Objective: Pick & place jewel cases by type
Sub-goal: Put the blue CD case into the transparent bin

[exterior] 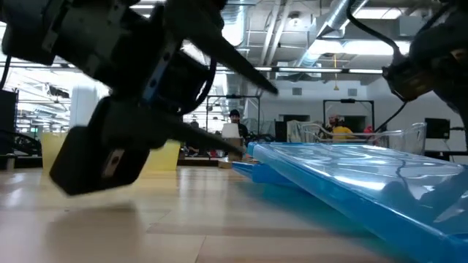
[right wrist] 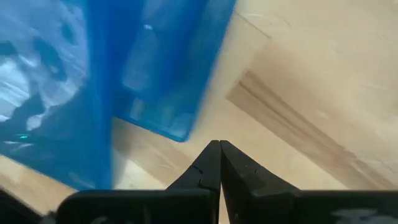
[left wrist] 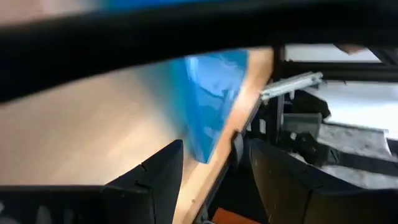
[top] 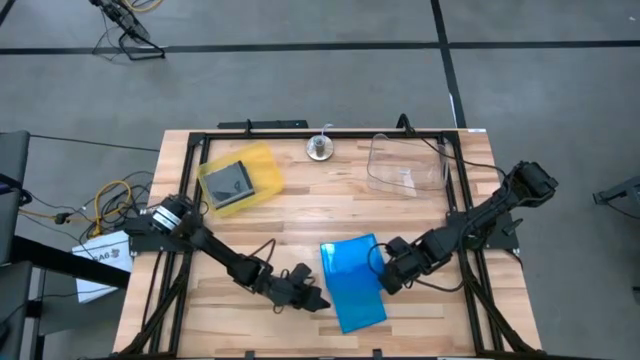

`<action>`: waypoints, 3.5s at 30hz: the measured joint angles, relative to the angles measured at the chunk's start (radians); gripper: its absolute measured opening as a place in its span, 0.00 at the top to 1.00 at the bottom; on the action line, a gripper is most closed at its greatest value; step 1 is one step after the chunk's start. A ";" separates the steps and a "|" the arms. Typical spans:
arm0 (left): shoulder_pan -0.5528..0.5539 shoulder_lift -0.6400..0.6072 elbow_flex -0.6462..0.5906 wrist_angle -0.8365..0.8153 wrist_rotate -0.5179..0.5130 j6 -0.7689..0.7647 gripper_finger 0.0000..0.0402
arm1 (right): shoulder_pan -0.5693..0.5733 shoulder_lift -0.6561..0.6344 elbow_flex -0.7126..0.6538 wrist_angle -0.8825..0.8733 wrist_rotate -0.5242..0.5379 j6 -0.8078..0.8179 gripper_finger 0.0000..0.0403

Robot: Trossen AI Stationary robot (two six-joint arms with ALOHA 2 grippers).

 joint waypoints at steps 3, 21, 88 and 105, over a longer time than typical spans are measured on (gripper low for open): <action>-0.009 0.050 0.043 -0.001 -0.018 -0.032 0.55 | 0.000 0.000 -0.007 0.000 0.009 -0.004 1.00; -0.006 0.088 0.238 -0.419 -0.129 -0.071 0.55 | 0.000 0.000 -0.007 0.022 0.019 -0.062 1.00; 0.077 0.089 0.235 -0.272 -0.150 -0.017 0.91 | -0.002 0.000 -0.007 0.078 0.049 -0.093 1.00; 0.082 0.089 0.235 -0.209 0.068 0.198 0.92 | -0.002 -0.004 0.064 0.054 -0.150 -0.195 1.00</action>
